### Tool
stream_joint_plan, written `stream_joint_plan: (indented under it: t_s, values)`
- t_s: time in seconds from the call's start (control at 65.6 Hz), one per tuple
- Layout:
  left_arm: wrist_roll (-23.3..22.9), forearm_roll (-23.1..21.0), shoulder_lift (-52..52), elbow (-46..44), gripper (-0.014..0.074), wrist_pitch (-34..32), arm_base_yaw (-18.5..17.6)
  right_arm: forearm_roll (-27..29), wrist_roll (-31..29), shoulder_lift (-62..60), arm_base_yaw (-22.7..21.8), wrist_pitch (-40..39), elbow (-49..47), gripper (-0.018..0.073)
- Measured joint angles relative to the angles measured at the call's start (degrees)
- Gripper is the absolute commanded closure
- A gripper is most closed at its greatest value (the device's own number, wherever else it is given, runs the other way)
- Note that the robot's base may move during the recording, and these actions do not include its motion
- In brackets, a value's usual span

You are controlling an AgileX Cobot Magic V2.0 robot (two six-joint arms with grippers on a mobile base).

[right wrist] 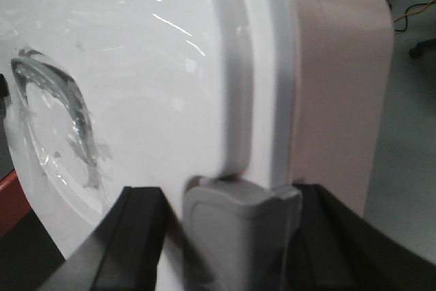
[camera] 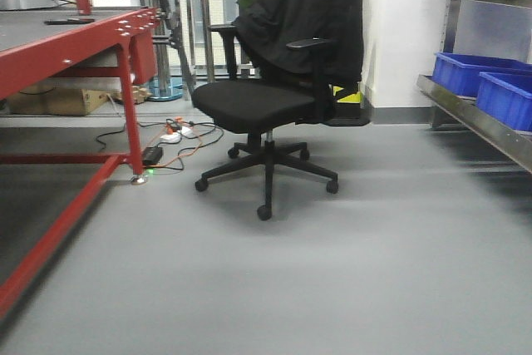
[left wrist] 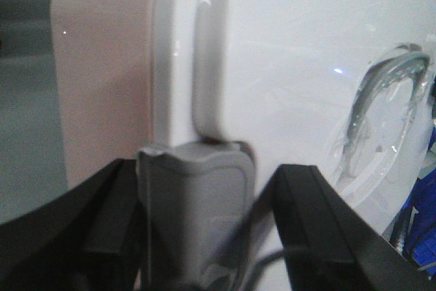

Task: Grab white bin and place on right shelf
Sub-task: 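Turn the base toward the steel shelf rack with blue crates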

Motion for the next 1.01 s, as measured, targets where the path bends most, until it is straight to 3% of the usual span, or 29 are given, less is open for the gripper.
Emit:
stream_joint_plan:
  t_s: [1.006]
  values:
    - [0.00,0.00,0.00,0.00,0.0367,0.00,0.00,0.00,0.00,0.00,0.00,0.00,0.00,0.0167]
